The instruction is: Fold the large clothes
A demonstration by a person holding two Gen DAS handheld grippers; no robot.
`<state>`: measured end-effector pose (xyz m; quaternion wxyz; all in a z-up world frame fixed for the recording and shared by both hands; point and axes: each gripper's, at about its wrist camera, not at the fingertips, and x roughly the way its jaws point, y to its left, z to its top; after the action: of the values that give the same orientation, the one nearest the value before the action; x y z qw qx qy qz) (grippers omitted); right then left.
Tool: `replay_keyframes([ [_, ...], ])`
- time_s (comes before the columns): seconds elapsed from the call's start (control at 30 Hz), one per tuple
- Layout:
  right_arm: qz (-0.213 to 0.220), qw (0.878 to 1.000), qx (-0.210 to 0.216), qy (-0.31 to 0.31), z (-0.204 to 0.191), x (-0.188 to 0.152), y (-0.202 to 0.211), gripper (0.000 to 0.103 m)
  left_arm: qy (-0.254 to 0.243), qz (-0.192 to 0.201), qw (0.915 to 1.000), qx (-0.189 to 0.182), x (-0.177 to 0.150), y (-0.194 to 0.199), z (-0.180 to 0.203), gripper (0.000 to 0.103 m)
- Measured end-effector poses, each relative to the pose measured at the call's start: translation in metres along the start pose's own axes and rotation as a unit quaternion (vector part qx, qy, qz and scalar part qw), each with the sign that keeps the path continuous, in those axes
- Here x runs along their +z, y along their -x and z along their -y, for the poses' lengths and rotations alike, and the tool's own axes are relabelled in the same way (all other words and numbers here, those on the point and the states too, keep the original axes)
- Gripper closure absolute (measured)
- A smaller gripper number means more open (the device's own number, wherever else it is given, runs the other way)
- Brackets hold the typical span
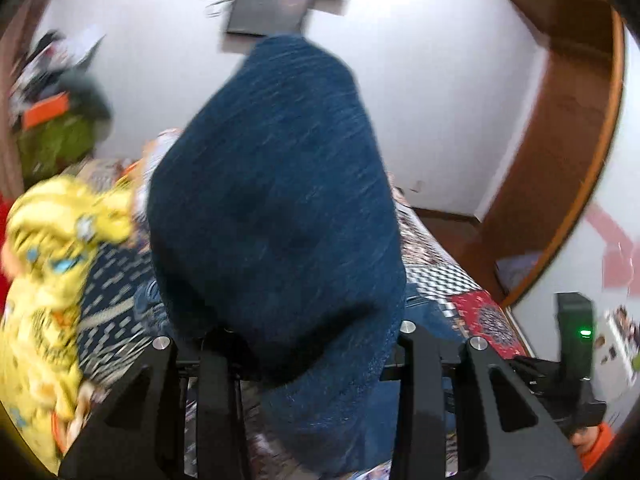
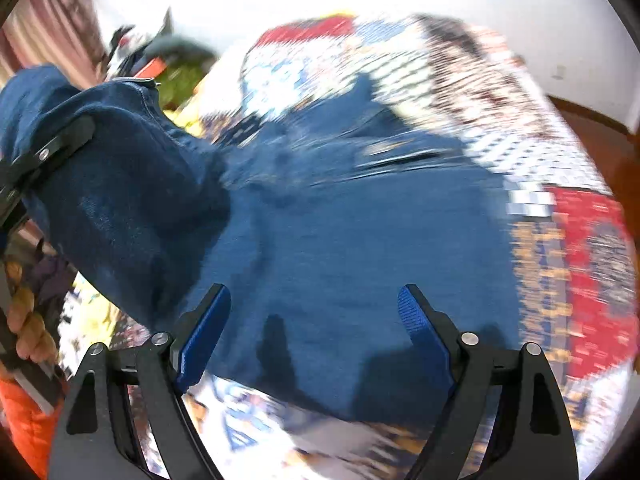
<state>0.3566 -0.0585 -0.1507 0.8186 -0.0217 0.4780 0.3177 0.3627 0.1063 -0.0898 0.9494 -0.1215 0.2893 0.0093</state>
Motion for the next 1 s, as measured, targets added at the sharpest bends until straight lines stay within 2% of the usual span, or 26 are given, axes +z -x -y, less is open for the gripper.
replay_keyframes([
  [0.13,0.04,0.997,-0.049,-0.041,0.045,-0.015,0.042,0.02,-0.074,-0.019,0.9965,-0.034,0.006,-0.033,0.07,0.069],
  [0.23,0.066,0.991,-0.089,-0.071,0.074,-0.023,0.071,0.02,-0.149,-0.048,0.9862,-0.055,-0.011,-0.057,0.119,0.069],
  [0.3,0.078,0.987,-0.11,-0.093,0.092,-0.03,0.09,0.02,-0.197,-0.081,0.9744,-0.074,-0.031,-0.069,0.141,0.069],
  [0.37,0.085,0.983,-0.124,-0.109,0.104,-0.037,0.102,0.02,-0.257,-0.129,0.9536,-0.09,-0.064,-0.082,0.163,0.069],
  [0.43,0.091,0.979,-0.135,-0.125,0.116,-0.046,0.114,0.02,-0.301,-0.153,0.9371,-0.09,-0.09,-0.086,0.173,0.069],
  [0.6,0.089,0.977,-0.132,-0.142,0.133,-0.057,0.126,0.02,-0.33,-0.2,0.9195,-0.075,-0.127,-0.092,0.167,0.067],
  [0.67,0.085,0.979,-0.129,-0.136,0.13,-0.057,0.125,0.02,-0.339,-0.198,0.9174,-0.068,-0.133,-0.086,0.163,0.065],
  [0.8,0.088,0.983,-0.119,-0.109,0.117,-0.057,0.127,0.02,-0.33,-0.193,0.9218,-0.062,-0.13,-0.074,0.151,0.064],
  [0.9,0.094,0.987,-0.105,-0.082,0.102,-0.051,0.125,0.02,-0.309,-0.188,0.9297,-0.068,-0.128,-0.064,0.14,0.064],
  [1.0,0.098,0.989,-0.099,-0.055,0.085,-0.044,0.122,0.02,-0.29,-0.18,0.9369,-0.074,-0.122,-0.049,0.132,0.059],
])
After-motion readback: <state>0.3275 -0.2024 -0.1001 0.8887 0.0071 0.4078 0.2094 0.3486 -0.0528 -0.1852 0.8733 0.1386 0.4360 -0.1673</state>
